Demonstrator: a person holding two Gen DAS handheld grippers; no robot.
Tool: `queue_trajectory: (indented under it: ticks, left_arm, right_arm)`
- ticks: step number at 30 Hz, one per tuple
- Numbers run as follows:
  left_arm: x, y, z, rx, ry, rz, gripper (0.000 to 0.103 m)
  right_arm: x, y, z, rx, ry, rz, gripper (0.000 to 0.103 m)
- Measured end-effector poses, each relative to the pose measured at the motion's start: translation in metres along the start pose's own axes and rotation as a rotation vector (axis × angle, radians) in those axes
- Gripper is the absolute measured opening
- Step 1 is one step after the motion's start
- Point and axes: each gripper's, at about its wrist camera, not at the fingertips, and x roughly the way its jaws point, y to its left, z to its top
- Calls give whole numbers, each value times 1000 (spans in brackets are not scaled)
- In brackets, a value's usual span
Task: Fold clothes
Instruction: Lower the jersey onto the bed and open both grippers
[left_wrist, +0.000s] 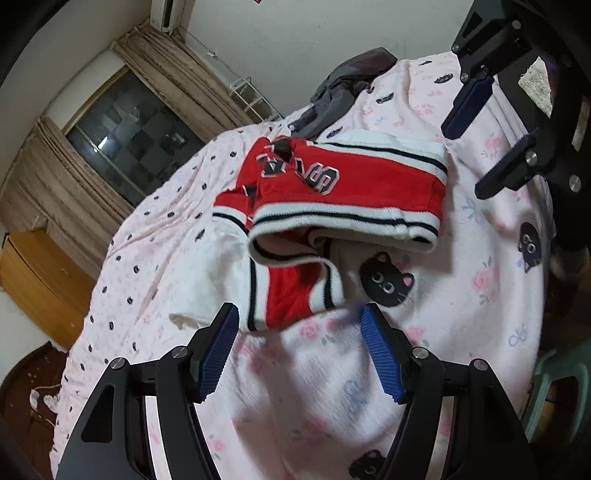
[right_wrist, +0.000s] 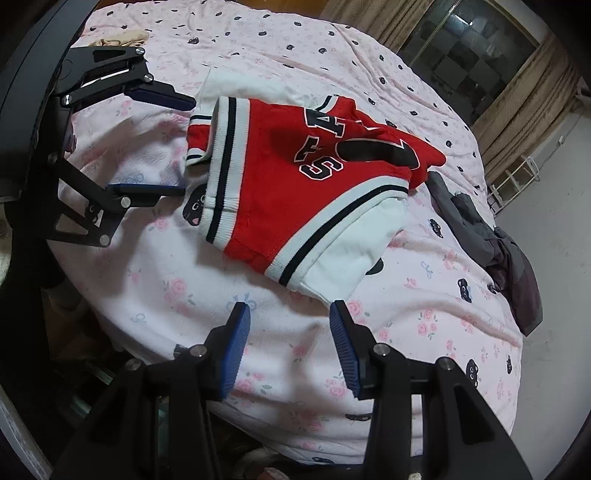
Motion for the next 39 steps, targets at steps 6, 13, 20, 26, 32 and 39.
queue_trajectory:
  ticks: [6,13,20,26,32,39]
  left_arm:
    - [2,9,6,-3,-24,11,66]
    - [-3,19,8,11,-72,101,66]
    - [-4,24,8,15,-89,115,66]
    - [-11,34,16,7,-110,127,66]
    - [-2,26,11,54,-89,63,66]
    - [12,7,5,94,-55,-68,37]
  right_arm:
    - [1,-3,4,-11,-4,0,46]
    - [3,-4,5,-9,-10,10,46]
    - [5,-4,5,-13,-10,20,46]
    - [6,-6,6,-12,-7,26,46]
    - [6,-5,6,-12,-8,32,46]
    - [6,-3,6,-18,-15,38,46]
